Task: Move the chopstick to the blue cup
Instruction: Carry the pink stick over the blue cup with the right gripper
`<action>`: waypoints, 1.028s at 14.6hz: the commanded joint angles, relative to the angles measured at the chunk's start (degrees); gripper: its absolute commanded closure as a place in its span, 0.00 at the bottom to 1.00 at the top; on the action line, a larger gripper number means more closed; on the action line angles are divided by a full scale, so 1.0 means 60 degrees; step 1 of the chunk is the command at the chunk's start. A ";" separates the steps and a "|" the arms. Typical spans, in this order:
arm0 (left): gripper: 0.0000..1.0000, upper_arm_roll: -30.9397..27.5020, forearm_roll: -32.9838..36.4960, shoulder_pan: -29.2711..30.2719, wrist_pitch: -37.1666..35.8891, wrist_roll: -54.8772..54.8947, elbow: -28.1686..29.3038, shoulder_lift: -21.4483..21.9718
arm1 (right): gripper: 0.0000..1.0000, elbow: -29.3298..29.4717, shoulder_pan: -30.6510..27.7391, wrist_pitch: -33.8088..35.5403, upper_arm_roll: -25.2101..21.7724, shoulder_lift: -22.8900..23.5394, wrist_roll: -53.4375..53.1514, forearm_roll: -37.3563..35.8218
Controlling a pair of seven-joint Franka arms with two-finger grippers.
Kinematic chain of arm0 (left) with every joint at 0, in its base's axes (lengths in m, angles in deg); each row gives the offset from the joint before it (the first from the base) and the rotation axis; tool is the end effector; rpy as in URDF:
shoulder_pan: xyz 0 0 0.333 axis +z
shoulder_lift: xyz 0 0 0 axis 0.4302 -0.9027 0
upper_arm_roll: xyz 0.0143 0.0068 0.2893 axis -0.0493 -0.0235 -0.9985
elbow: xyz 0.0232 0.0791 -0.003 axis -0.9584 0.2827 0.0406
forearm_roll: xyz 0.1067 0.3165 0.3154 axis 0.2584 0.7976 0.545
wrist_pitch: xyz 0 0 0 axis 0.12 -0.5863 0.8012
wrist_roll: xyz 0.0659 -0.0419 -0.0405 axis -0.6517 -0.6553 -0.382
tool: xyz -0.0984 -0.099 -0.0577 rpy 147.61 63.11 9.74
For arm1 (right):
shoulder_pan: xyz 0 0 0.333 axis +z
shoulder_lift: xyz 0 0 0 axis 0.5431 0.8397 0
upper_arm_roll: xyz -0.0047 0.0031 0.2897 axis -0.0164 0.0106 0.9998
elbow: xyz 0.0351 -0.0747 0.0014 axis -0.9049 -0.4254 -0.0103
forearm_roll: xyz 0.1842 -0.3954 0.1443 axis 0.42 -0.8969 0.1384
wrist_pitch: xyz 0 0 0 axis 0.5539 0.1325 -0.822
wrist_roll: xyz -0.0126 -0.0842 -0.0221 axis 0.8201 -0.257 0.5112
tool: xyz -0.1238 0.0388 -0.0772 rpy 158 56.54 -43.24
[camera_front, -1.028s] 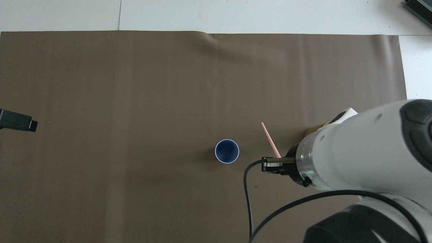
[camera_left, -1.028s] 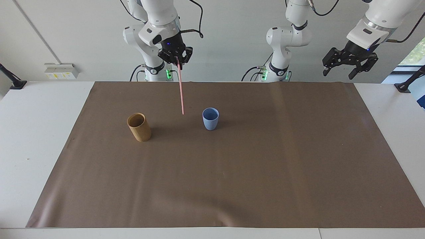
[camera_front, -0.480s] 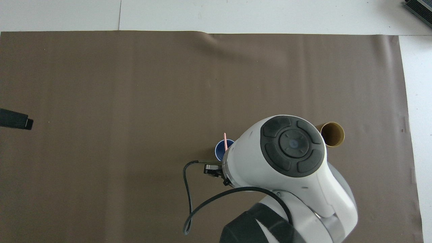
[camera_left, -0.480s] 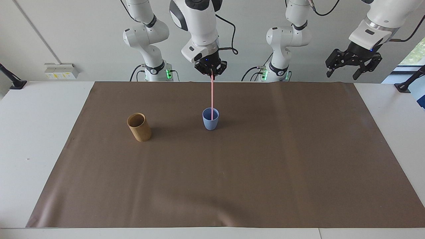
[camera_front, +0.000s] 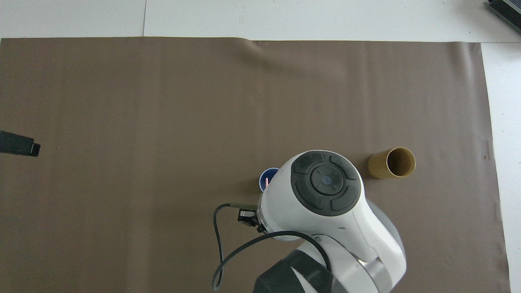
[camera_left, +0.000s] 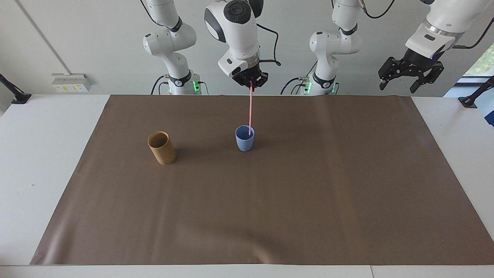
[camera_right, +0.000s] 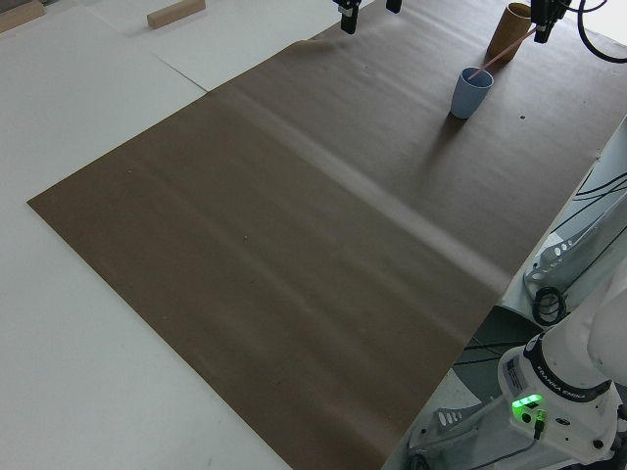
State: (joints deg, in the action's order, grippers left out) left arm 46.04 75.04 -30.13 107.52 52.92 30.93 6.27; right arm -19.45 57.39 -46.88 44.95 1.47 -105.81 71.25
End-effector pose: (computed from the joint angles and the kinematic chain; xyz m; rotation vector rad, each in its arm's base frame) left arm 0.5887 -0.0275 0.6139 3.1148 -0.2907 -0.0283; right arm 0.4671 0.4027 0.4477 -2.9876 0.3050 0.3744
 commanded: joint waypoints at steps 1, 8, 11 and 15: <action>0.00 0.0114 0.0156 0.0160 0.0071 0.0069 0.0278 0.0224 | 1.00 -0.0475 -0.0084 -0.0032 -0.0017 -0.0235 -0.0083 0.0240; 0.00 0.0114 0.0171 0.0160 0.0071 0.0069 0.0278 0.0224 | 1.00 -0.0754 -0.0347 -0.0456 -0.0031 -0.0117 0.0297 0.0255; 0.00 0.0114 0.0156 0.0160 0.0071 0.0069 0.0278 0.0238 | 1.00 -0.0958 -0.0319 -0.0806 -0.0031 -0.0073 0.0268 0.0284; 0.00 0.0114 0.0171 0.0160 0.0086 0.0069 0.0278 0.0238 | 0.78 -0.1061 -0.0348 -0.0955 -0.0031 -0.0073 0.0298 0.0504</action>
State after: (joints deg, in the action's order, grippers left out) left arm 46.04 75.04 -30.13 107.52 52.92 30.93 6.27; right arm -24.36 56.07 -51.01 44.53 1.62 -105.68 71.98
